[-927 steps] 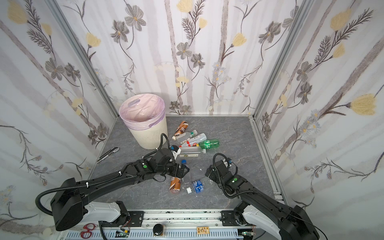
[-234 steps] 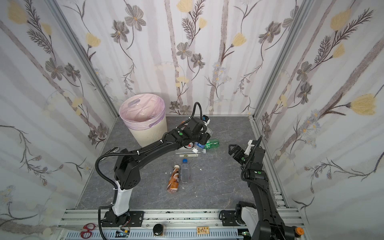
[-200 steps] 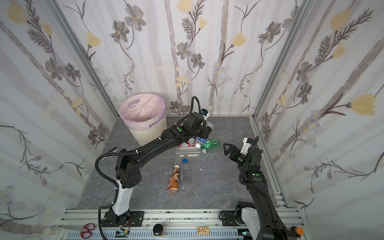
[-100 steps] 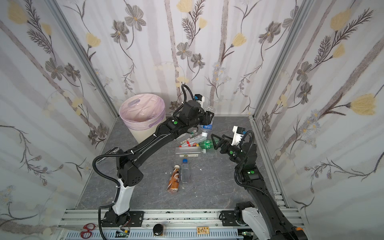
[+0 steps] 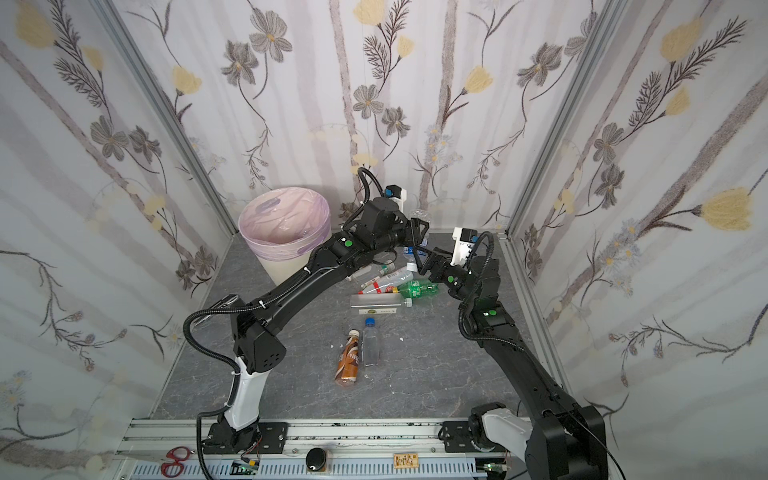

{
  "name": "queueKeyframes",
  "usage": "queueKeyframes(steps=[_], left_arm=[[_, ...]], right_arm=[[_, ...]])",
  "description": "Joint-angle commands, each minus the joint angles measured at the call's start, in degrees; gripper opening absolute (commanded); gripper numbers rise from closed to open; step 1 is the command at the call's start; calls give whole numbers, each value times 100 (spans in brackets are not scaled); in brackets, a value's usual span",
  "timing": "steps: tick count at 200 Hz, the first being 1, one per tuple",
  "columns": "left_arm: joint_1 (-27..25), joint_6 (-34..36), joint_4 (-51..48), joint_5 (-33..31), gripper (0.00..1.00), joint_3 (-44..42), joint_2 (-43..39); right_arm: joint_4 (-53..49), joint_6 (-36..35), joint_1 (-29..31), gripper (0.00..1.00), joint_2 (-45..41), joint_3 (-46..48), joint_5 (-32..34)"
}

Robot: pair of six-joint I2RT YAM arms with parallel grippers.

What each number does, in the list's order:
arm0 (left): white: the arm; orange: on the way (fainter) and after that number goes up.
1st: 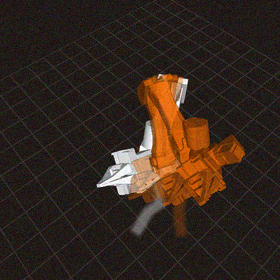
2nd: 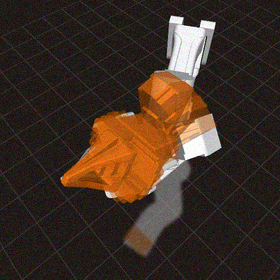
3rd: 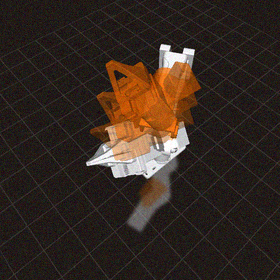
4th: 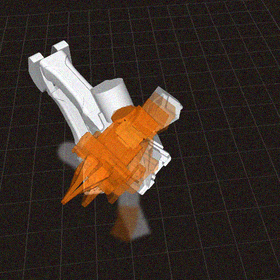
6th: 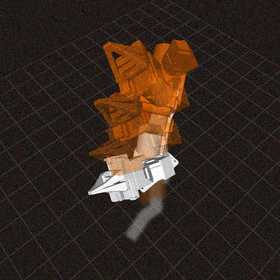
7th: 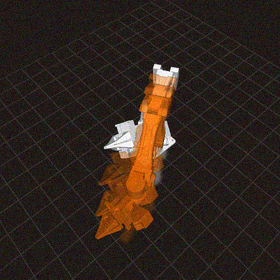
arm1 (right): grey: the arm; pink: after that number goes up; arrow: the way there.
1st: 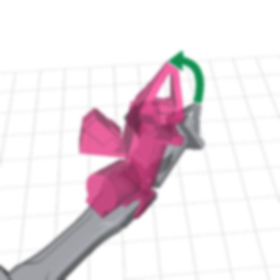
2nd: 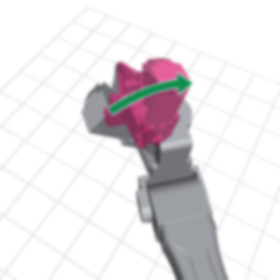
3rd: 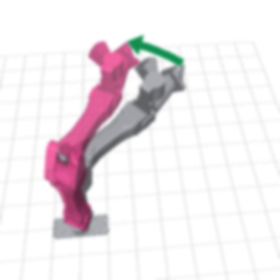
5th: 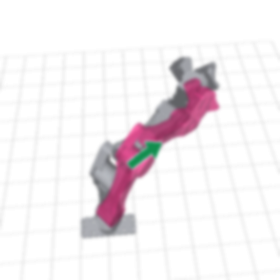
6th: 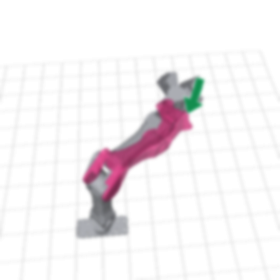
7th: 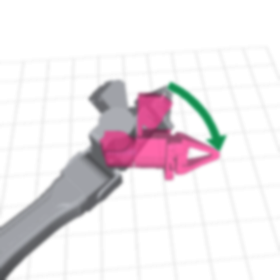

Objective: Throw the plastic bottles in the bin
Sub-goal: 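Carry the Pocari bottle far toward the bin while the right gripper rises to meet it, then close the right gripper on the Pocari bottle while the left gripper opens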

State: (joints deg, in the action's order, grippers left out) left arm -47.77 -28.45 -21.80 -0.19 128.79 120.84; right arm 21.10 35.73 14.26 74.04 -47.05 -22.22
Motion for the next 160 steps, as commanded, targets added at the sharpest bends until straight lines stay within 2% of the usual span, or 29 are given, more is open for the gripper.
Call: queueKeyframes(steps=[1,160], left_arm=[[-5,-47,130,-12,57,80,-57],[27,-389,176,233,58,155,-67]], right_arm=[[263,-2,53,87,125,-94,35],[723,226,149,72,496,-104,77]])
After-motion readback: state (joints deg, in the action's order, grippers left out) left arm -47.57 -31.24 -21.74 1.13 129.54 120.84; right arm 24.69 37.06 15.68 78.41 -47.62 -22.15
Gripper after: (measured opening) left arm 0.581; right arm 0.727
